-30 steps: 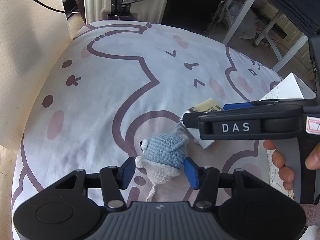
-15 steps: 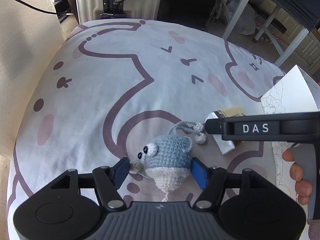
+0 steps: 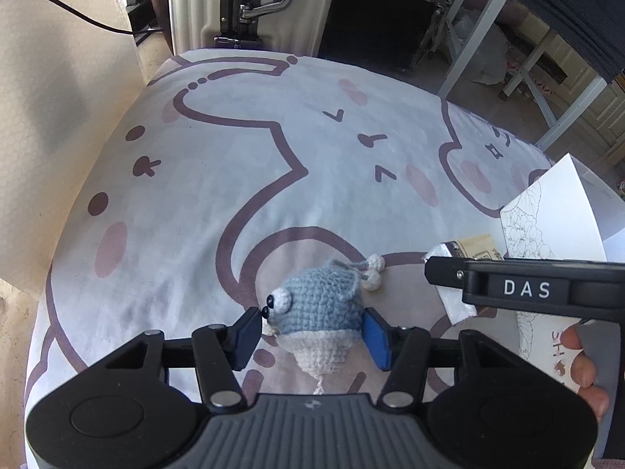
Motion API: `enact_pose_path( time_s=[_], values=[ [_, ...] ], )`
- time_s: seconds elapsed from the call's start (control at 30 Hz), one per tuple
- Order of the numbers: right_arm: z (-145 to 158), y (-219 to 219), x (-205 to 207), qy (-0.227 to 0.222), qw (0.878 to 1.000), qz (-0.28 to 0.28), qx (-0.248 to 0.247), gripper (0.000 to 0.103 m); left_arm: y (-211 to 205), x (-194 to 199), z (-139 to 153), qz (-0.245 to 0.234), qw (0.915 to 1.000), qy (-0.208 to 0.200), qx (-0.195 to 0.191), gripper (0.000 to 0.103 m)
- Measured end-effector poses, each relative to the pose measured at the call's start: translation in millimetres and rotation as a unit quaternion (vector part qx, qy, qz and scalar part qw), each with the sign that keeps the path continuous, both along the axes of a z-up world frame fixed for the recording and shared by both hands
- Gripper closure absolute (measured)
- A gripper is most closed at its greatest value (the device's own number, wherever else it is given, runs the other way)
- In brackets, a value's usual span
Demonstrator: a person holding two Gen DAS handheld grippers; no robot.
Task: Organize objects
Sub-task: 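Carry the tissue pack with the right tool while the left carries the knitted toy to the box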
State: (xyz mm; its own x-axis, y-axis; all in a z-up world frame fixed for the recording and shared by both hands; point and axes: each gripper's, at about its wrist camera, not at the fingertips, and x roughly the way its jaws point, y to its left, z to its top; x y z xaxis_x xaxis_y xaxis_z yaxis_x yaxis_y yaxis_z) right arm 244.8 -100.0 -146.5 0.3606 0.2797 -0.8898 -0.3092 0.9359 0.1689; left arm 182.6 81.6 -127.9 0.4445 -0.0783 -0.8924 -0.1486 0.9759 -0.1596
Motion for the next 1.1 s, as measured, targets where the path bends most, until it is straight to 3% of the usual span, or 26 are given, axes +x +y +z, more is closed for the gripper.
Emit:
enact_pose_path(
  time_s=[0.2, 0.57, 1.1],
  values=[
    [31, -2, -16, -0.022, 1.0, 0.001, 0.004, 0.026, 9, -15, 33, 0.018, 0.9993, -0.025, -0.021, 0.047],
    [78, -15, -54, -0.063, 0.998, 0.003, 0.002, 0.026, 6, -46, 80, 0.005, 0.9984, -0.056, -0.002, 0.047],
    [113, -46, -102, -0.106, 0.994, -0.012, -0.007, 0.025, -8, -78, 98, -0.005, 0.9974, -0.066, 0.028, 0.047]
  ],
)
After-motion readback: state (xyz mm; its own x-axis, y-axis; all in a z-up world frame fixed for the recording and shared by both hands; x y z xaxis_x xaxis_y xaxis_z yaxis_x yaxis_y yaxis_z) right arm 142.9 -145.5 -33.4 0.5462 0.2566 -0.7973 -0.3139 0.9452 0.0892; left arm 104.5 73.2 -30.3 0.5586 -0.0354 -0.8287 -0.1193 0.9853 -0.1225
